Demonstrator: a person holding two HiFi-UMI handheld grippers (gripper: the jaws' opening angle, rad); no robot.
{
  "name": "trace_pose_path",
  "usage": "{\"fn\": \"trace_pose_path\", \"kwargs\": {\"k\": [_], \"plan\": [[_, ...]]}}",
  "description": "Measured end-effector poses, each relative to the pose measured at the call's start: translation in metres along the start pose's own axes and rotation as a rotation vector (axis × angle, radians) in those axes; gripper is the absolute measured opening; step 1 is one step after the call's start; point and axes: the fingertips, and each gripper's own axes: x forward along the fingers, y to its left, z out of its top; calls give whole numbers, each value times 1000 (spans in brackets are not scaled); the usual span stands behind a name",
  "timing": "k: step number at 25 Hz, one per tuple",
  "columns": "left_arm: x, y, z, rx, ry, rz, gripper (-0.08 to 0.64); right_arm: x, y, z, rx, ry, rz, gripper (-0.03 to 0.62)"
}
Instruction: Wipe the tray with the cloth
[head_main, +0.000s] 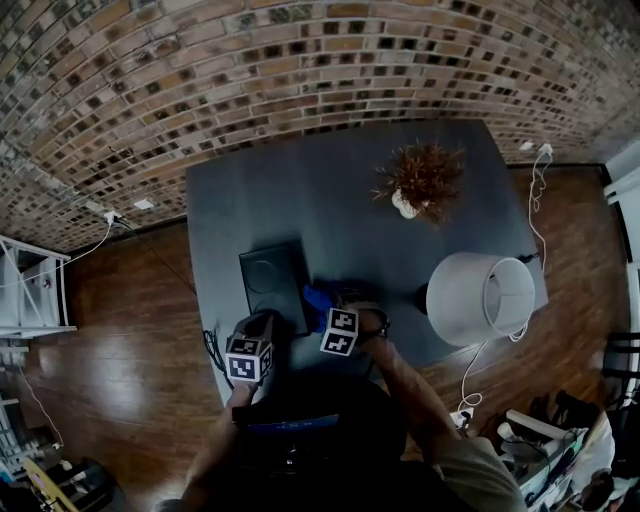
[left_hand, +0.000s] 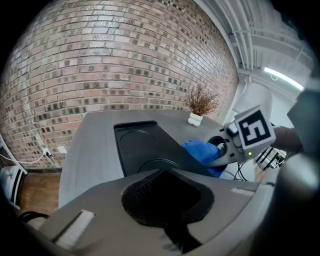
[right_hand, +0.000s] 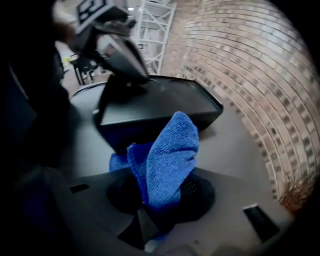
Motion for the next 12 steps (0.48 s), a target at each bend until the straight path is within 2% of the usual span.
{"fn": "trace_pose_path", "kwargs": {"k": [2,5,7,9,11,12], "plan": [[1,0,-1,-3,-1,3,15,13,-2,17,-22,-14,-11,138],[2,-1,-2,1,8,5,15,8,31,20,-174,36,41,138],[1,2,-3,4,17,13,15,-11,68,14,-244,24,156,137],[-1,5,-4,0,22,22,15,-36,114,14,-286,-78,320,137],[-2,5,-5,-17,18,20,15,-65,151,27,-255,-246,477,134],[-2,4,-6,-27,18,18,15,-75,157,29,-218,-288,505,135]]}}
